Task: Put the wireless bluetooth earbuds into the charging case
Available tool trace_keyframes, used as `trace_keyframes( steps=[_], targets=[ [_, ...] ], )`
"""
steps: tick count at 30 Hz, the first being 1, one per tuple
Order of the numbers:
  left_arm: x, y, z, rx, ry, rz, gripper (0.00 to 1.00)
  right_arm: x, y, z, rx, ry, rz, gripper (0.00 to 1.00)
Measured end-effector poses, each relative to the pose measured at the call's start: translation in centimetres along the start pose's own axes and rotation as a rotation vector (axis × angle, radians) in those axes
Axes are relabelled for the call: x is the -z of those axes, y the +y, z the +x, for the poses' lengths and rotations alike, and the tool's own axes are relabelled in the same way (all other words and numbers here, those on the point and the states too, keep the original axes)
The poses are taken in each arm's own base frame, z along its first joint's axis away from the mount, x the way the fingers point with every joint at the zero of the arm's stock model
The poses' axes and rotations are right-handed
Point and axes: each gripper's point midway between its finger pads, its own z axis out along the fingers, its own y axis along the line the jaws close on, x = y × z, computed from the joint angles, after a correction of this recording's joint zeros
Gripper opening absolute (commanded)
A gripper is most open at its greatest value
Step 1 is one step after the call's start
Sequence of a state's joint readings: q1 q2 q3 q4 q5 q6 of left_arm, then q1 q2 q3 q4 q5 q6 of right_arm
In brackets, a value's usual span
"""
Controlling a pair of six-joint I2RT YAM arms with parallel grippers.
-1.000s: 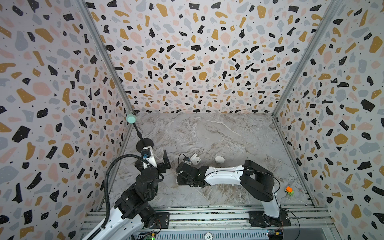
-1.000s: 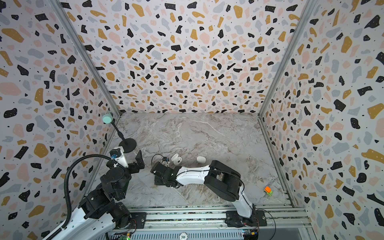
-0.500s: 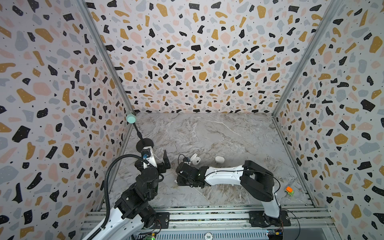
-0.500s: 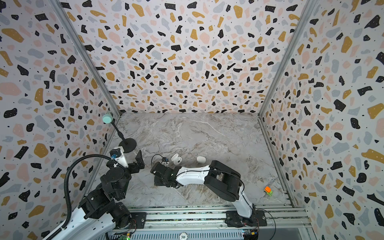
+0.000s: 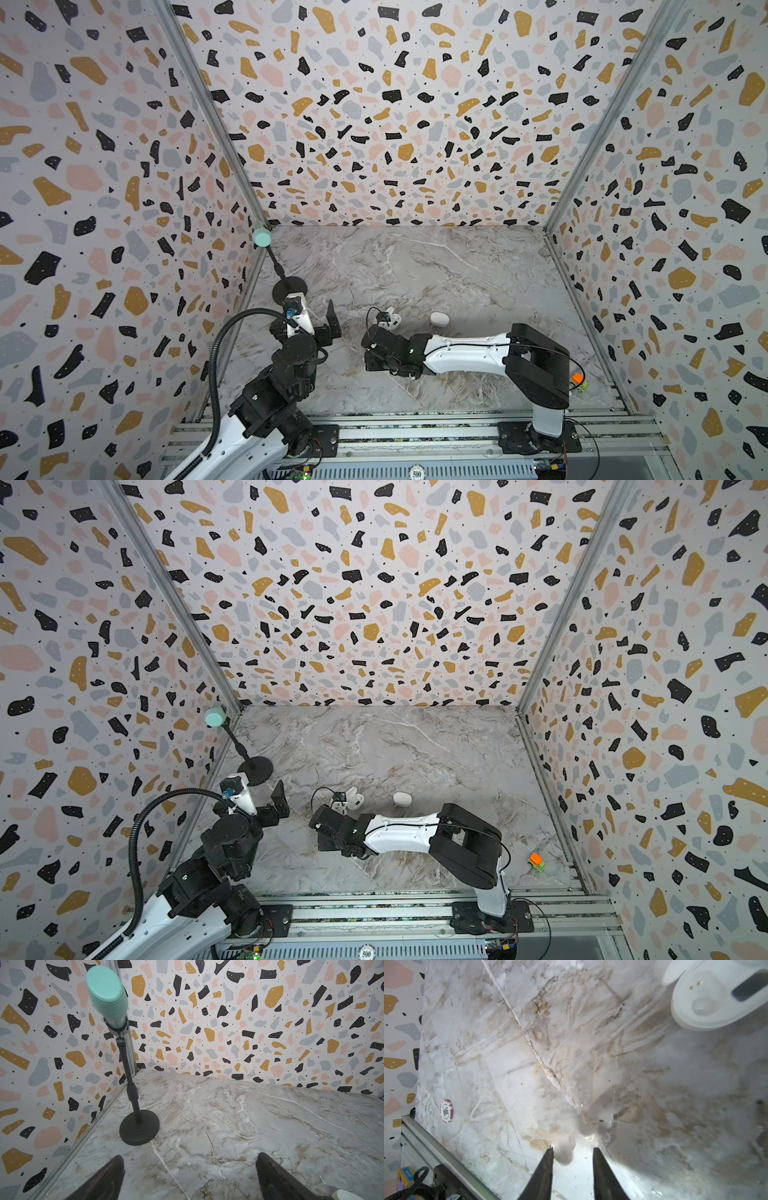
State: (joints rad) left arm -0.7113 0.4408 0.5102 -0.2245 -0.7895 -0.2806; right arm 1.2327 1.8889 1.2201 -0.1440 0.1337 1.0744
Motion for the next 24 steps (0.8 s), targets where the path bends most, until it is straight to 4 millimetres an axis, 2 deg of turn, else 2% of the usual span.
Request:
trace_keyframes(
  steps=[13,20,24],
  targets=[
    [-0.2,-0.1,0.2,-0.008,0.01,0.001,1.0,-0.4,-4.1,2.5,0.035,0.063,0.12,0.34],
    [-0.2,-0.2,0.3,-0.009,0.011,0.001,1.0,0.7,-5.2,3.2,0.042,0.07,0.112,0.37],
    [-0.2,-0.2,0.3,-0.009,0.011,0.001,1.0,1.5,-4.5,3.0,0.049,0.066,0.074,0.4]
  ],
)
